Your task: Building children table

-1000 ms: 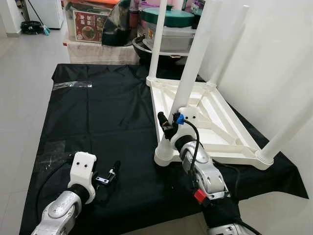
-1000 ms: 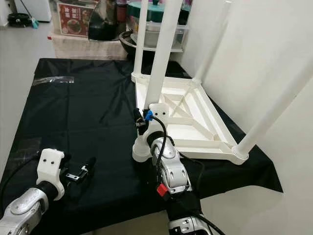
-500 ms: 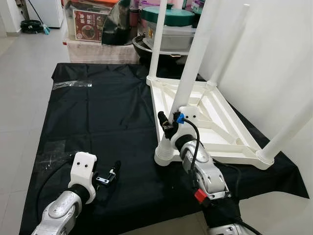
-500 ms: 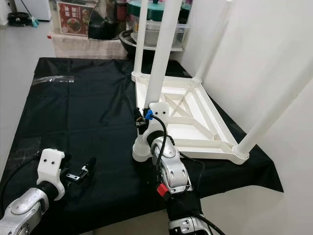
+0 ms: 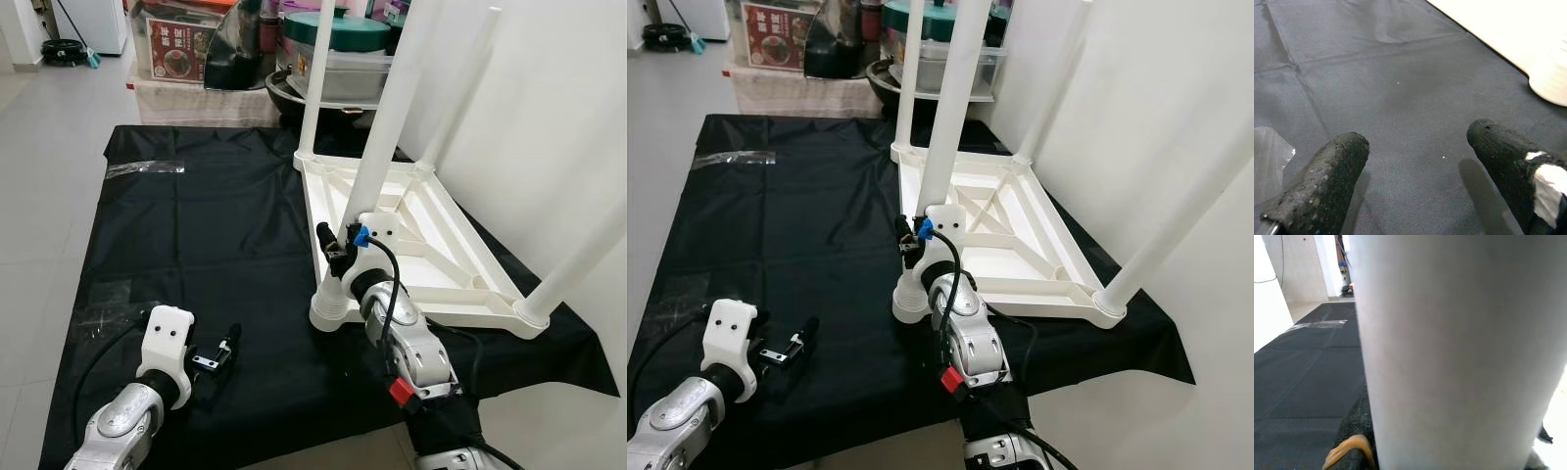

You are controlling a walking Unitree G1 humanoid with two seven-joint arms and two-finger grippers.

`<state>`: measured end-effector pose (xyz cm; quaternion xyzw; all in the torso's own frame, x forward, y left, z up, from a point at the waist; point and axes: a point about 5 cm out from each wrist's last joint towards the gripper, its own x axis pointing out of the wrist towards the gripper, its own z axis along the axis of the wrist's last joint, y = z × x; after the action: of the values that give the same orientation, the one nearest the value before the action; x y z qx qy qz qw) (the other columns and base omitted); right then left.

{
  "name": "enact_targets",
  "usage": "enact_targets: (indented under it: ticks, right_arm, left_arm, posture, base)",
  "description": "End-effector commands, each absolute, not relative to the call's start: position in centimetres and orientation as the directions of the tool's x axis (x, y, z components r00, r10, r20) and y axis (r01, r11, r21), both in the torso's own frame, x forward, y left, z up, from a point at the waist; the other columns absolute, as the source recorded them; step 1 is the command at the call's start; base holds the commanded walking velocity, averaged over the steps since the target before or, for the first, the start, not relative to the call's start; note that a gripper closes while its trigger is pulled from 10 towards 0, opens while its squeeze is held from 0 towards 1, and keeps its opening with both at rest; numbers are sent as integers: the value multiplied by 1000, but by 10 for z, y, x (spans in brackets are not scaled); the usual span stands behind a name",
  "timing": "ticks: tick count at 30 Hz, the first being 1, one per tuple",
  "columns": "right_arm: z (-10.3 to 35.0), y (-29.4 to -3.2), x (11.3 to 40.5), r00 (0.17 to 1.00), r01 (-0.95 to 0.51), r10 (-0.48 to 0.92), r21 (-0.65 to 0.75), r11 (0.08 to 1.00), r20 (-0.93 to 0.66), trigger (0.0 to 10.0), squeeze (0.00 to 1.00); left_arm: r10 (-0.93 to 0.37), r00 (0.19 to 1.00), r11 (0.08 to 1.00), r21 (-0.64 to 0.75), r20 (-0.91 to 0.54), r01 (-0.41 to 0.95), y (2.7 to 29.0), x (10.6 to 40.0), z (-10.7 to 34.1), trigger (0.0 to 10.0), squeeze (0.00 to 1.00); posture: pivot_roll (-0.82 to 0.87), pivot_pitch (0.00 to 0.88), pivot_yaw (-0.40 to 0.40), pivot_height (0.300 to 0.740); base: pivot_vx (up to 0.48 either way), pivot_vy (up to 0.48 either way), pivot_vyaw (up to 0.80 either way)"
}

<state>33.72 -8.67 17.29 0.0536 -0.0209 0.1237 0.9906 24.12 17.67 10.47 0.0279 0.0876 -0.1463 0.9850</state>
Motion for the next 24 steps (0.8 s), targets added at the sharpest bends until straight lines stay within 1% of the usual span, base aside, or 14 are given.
enact_targets:
  ticks: [1, 16, 17, 19, 20, 21, 24]
  right_arm:
    - [175, -97, 338, 981, -192, 187, 110, 975, 59, 10000, 0]
    - [178, -98, 338, 981, -189, 181, 124, 974, 73, 10000, 0]
    - [179, -98, 338, 980, -191, 182, 125, 974, 79, 10000, 188]
    - [180, -98, 338, 979, -193, 184, 124, 973, 86, 10000, 188]
    - [182, -97, 338, 978, -196, 185, 124, 973, 95, 10000, 843]
    - [184, -97, 337, 977, -197, 183, 122, 973, 112, 10000, 1000]
    - [189, -98, 336, 973, -198, 181, 120, 973, 141, 10000, 1000]
  left_arm:
    - [-298, 937, 951, 30, -183, 309, 173, 241, 103, 10000, 0]
    - [-303, 936, 949, 32, -181, 313, 172, 242, 103, 10000, 0]
    - [-303, 936, 949, 32, -181, 313, 172, 242, 103, 10000, 0]
    - [-303, 936, 949, 32, -181, 314, 172, 243, 103, 10000, 0]
    - [-304, 935, 949, 31, -181, 314, 172, 243, 103, 10000, 0]
    - [-306, 935, 948, 30, -181, 316, 172, 243, 103, 10000, 0]
    - [-308, 934, 948, 28, -180, 318, 172, 243, 103, 10000, 0]
  posture:
    - [81, 0, -140, 740]
    - [78, 0, -136, 740]
    - [77, 0, -136, 740]
    - [77, 0, -136, 740]
    - [77, 0, -136, 740]
    - [76, 0, -136, 740]
    - [74, 0, -136, 740]
  base:
    - [0, 0, 0]
    - [0, 0, 0]
    - [0, 0, 0]
    - [0, 0, 0]
    - [0, 0, 0]
    - [0, 0, 0]
    - [0, 0, 0]
